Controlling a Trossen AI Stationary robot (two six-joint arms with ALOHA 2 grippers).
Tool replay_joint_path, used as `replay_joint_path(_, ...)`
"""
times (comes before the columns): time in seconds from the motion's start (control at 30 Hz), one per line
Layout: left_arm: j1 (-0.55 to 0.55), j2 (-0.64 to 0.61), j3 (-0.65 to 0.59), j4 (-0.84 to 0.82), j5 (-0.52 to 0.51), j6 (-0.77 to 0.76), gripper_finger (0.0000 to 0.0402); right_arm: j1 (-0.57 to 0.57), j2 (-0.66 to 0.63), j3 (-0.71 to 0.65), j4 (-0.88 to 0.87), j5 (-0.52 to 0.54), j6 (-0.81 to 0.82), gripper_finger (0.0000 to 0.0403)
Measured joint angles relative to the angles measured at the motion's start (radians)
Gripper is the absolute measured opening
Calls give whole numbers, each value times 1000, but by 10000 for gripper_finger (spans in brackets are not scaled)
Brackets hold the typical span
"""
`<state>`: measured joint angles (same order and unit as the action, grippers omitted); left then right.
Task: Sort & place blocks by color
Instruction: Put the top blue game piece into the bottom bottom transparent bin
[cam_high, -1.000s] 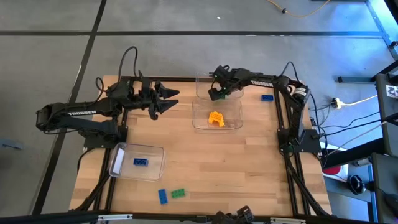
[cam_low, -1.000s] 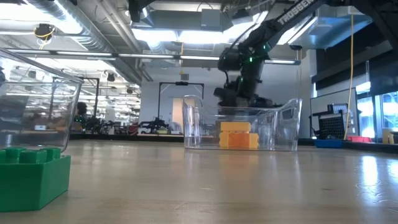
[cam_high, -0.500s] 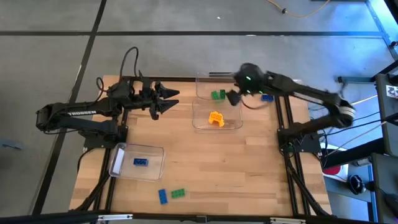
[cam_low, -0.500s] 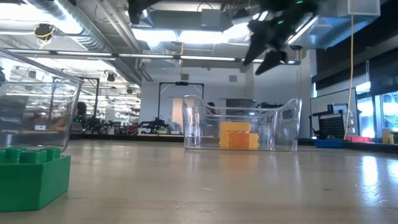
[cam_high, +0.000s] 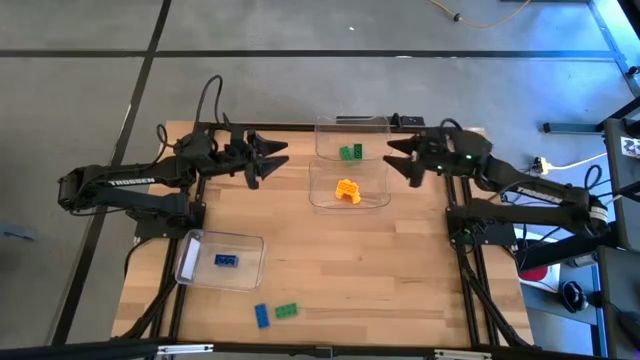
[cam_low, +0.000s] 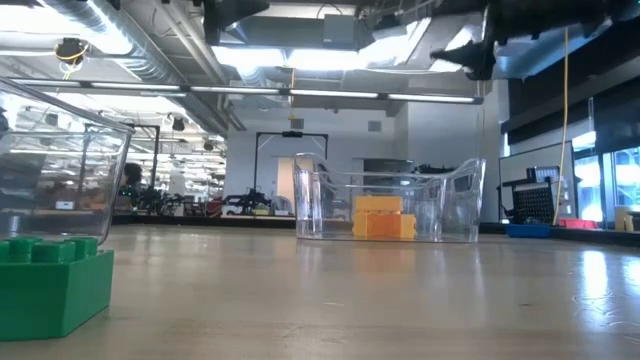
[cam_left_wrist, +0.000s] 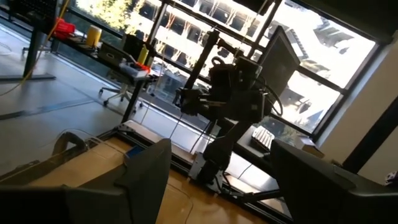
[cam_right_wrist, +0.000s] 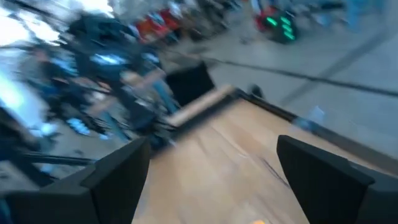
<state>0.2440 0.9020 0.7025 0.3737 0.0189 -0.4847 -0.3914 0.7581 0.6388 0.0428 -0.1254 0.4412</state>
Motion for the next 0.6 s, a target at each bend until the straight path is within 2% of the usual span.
replay_joint_path(0.17,0,0,0,0,18,44,266,0,-36,-7,25,-116,-6,351)
replay_joint_path(0.37,0,0,0,1,18,45,266,0,-25,-8,60,-122,78,351)
replay_joint_path(0.6,0,0,0,1,9,50,266,1,-25,-8,65,-122,105,351)
